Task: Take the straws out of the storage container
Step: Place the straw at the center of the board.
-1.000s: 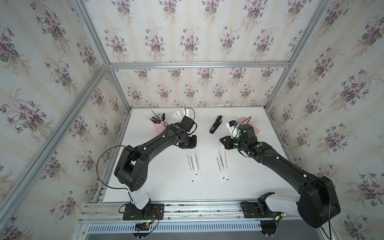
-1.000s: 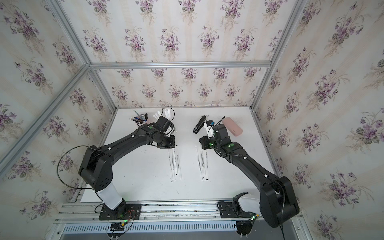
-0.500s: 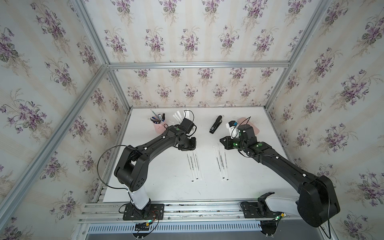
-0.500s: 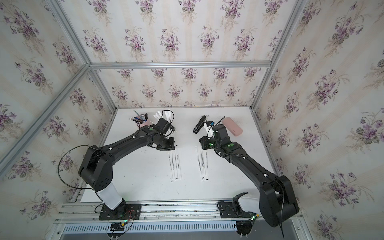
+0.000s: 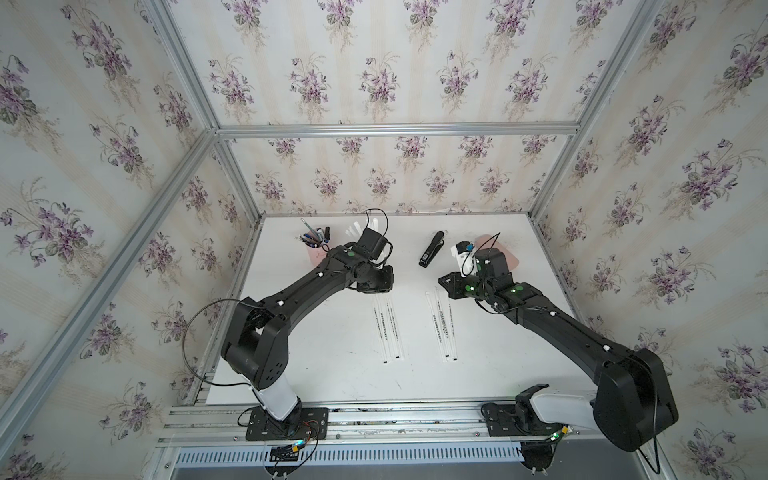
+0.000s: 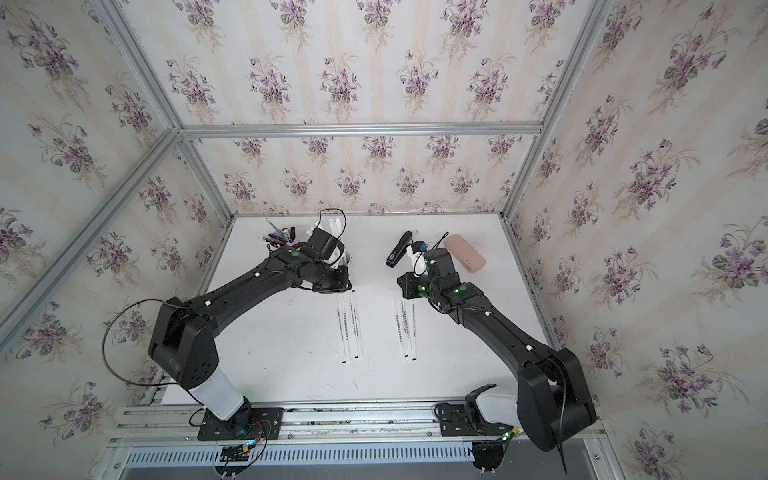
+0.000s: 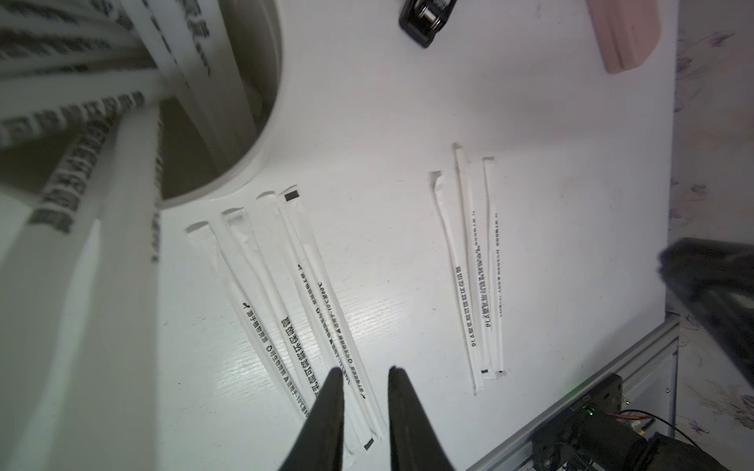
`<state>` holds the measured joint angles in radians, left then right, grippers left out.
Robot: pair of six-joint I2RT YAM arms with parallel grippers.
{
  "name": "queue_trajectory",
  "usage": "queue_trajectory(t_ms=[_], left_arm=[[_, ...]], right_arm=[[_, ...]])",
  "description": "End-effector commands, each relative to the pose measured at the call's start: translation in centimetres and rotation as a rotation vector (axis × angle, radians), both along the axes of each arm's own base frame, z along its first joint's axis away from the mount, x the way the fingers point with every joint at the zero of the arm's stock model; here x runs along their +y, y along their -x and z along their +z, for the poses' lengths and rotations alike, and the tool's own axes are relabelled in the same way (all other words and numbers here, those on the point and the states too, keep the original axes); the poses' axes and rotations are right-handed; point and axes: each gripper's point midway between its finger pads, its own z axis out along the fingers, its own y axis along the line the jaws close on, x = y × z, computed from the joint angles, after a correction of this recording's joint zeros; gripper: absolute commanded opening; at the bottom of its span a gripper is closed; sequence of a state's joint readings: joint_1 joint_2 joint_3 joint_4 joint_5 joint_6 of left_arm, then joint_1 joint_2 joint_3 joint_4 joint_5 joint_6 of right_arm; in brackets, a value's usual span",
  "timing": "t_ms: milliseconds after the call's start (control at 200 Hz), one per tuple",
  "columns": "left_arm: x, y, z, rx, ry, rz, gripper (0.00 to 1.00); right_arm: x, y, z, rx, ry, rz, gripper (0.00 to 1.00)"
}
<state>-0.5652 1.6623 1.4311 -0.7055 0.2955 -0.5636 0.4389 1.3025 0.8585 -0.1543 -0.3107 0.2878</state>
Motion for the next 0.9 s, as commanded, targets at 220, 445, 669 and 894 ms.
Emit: queue_trajectory(t_ms=[220,445,669,894], left_arm=[[3.3,0.7,16.4,-0.482,-0.091,-0.182,0.37],[9.7,0.2,18.7,-0.703,-0.308,-0.072,0.44],[13.3,0.0,17.0,-0.732,-0.343,0.015,0.45],[13.3,-0.2,15.3,-0.682,-0.312,-0.010,0.44]], right_arm=[[7.8,-2.7,4.2,-0.112,-0.061,0.094,0.16],[13.8,-7.4,4.7,-0.180,-0.049,0.150,0.18],[16.7,-12.0,2.4,-0.169,0.013,0.155,0.23],[18.0,-14.1,0.7,-0.142,0.039,0.143,0.25]])
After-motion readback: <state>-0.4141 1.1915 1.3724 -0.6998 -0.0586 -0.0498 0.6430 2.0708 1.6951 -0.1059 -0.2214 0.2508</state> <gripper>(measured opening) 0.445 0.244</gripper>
